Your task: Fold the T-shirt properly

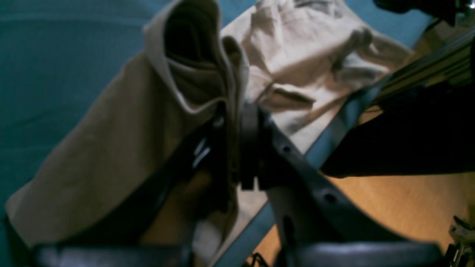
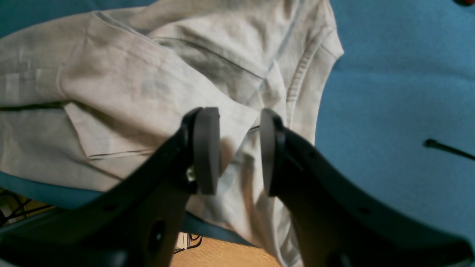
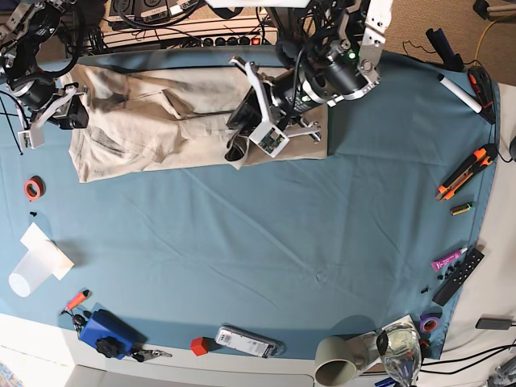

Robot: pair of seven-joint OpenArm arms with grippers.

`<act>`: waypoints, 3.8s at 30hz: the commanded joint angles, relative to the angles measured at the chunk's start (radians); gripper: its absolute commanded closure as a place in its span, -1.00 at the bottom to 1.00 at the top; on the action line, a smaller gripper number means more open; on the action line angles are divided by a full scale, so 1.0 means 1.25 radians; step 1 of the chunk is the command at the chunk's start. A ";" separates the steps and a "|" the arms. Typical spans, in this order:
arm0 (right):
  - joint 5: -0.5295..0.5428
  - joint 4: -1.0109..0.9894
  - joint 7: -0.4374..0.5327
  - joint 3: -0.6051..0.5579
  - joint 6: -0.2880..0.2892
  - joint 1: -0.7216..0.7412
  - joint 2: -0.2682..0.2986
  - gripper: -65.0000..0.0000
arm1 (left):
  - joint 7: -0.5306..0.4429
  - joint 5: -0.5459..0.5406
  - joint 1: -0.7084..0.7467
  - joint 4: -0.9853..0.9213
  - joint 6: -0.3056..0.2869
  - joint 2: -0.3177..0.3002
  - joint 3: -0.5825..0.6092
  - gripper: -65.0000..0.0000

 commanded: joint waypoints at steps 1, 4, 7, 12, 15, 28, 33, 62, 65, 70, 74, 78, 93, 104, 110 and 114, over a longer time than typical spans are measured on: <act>0.010 0.012 0.019 0.007 0.001 0.002 0.018 0.41 | -0.037 -0.013 -0.004 0.010 -0.018 0.006 0.002 1.00; 0.010 0.012 0.020 0.007 0.002 0.002 0.018 0.41 | -0.047 -0.013 -0.004 0.010 -0.035 0.007 0.002 0.46; 0.010 0.012 0.020 0.007 0.002 0.003 0.018 0.41 | -0.046 -0.013 -0.004 0.010 -0.032 0.006 0.002 0.13; 0.010 0.012 0.020 0.007 0.002 0.002 0.018 0.41 | -0.031 -0.033 -0.004 0.019 -0.032 0.006 0.002 0.13; 0.011 0.012 0.020 0.007 0.002 0.002 0.018 0.41 | 0.013 -0.040 -0.004 0.045 -0.021 0.006 0.002 0.13; 0.042 0.012 0.020 0.019 0.002 0.035 0.020 0.41 | 0.080 0.086 0.113 0.197 0.052 -0.089 0.002 0.13; -0.035 0.012 0.026 0.022 0.016 0.053 0.022 0.39 | 0.050 0.117 0.157 0.197 0.054 -0.116 0.002 0.13; 0.038 -0.288 -0.029 0.022 0.016 0.144 0.021 -0.12 | 0.031 0.119 0.189 0.197 0.075 -0.117 0.002 0.13; -0.007 -0.288 -0.029 0.022 0.016 0.143 0.020 -0.12 | 0.031 0.119 0.189 0.197 0.075 -0.117 0.002 0.13; -0.029 -0.317 -0.029 0.021 0.016 0.144 0.020 -0.12 | 0.031 0.119 0.189 0.197 0.075 -0.117 0.002 0.13; -0.039 -0.383 -0.029 0.000 0.016 0.144 0.020 -0.12 | 0.031 0.119 0.189 0.197 0.075 -0.117 0.002 0.13; -0.043 -0.453 -0.029 -0.042 0.016 0.144 0.020 -0.12 | 0.031 0.119 0.189 0.197 0.075 -0.117 0.002 0.13; 0.008 -0.455 -0.029 -0.145 0.016 0.144 0.020 1.00 | 0.026 0.119 0.189 0.197 0.075 -0.117 0.002 0.13; -0.143 -0.332 0.071 -0.072 -0.006 0.194 0.107 1.00 | 0.026 0.118 0.189 0.197 0.075 -0.118 0.002 0.13; -0.166 -0.332 0.108 -0.038 -0.020 0.211 0.167 1.00 | 0.026 0.119 0.189 0.197 0.075 -0.118 0.002 0.13; -0.142 -0.332 0.065 -0.038 -0.019 0.210 0.168 1.00 | 0.028 0.129 0.189 0.197 0.076 -0.118 0.002 0.13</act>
